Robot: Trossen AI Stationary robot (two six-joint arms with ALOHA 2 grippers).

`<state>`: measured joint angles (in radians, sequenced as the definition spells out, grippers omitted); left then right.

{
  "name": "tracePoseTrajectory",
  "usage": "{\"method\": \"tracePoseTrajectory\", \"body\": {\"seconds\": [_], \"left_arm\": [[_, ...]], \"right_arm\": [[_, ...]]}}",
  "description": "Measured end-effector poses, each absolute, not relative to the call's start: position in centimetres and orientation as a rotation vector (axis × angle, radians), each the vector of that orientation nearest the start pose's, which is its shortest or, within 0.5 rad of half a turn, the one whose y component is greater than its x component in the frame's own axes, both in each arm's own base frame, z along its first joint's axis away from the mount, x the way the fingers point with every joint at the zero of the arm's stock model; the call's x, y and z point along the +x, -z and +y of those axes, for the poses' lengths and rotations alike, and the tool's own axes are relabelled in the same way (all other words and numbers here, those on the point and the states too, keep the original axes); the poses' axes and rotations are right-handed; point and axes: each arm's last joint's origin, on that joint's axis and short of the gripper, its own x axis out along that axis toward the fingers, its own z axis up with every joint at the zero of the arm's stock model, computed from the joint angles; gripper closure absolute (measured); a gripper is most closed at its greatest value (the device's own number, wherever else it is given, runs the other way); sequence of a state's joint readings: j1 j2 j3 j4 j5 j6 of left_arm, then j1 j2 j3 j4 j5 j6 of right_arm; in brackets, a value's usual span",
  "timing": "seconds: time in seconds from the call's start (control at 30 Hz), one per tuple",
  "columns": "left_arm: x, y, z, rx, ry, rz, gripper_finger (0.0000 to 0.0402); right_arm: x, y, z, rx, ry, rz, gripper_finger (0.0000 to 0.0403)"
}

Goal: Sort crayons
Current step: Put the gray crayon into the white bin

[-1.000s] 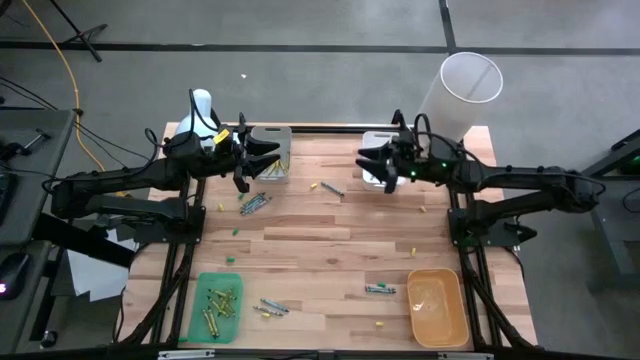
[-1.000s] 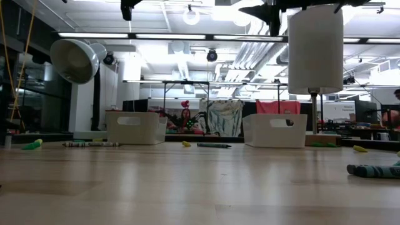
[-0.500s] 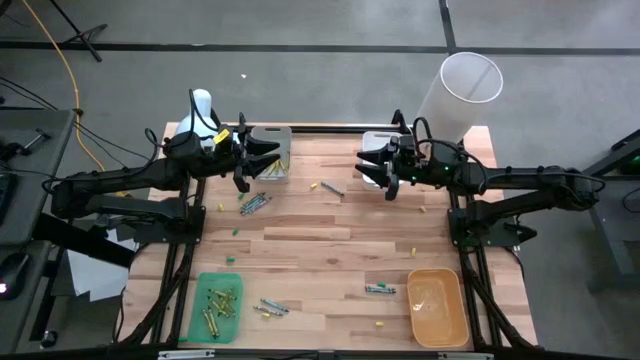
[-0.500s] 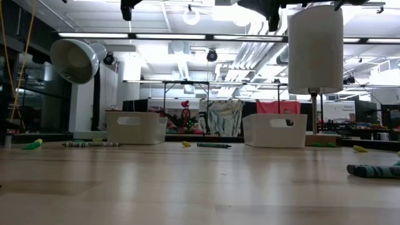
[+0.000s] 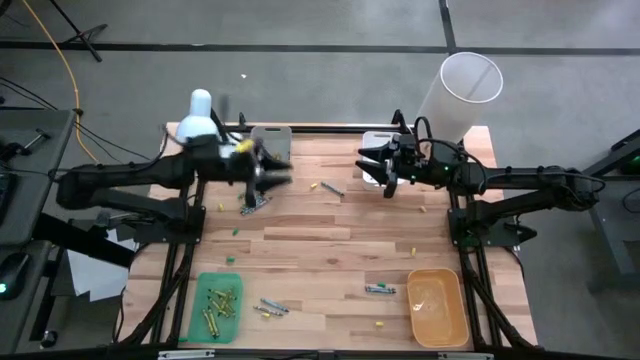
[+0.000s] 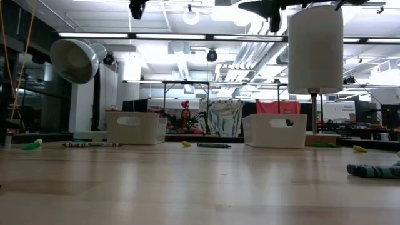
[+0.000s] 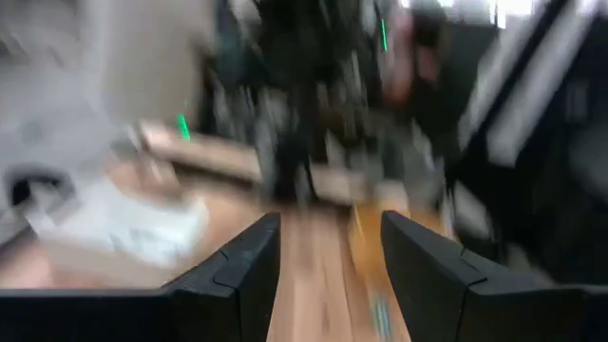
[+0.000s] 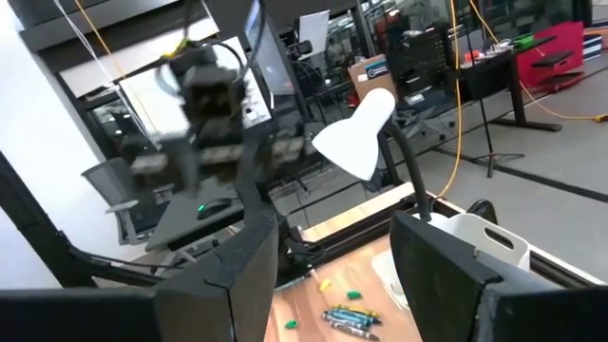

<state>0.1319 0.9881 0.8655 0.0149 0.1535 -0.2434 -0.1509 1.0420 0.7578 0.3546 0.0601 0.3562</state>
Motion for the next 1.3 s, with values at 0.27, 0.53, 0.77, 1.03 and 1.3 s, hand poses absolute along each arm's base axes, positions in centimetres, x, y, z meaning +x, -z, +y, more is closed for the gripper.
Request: {"method": "tracePoseTrajectory", "body": {"seconds": [0.27,0.53,0.77,1.03,1.3], "left_arm": [[23.7,-32.9,-4.0,-0.058,0.260,0.830,0.0232],[23.6,-29.5,-12.8,-0.025,0.429,1.103,0.0232],[23.7,-25.2,-19.2,0.127,0.504,1.178,0.0232],[24.9,-21.2,-21.0,-0.005,0.359,1.331,0.0232],[25.3,-18.9,-21.6,-0.042,0.303,1.419,0.0232]], "right_arm": [[23.3,-32.0,-3.7,0.352,0.208,-0.039,0.0206],[23.2,-30.8,-3.7,0.362,0.228,0.093,0.0206],[23.2,-30.9,-3.4,0.444,0.139,0.093,0.0206],[23.3,-30.9,-2.5,0.639,0.097,0.099,0.0206],[23.4,-30.8,-1.5,0.628,0.056,0.119,0.0206]]}}
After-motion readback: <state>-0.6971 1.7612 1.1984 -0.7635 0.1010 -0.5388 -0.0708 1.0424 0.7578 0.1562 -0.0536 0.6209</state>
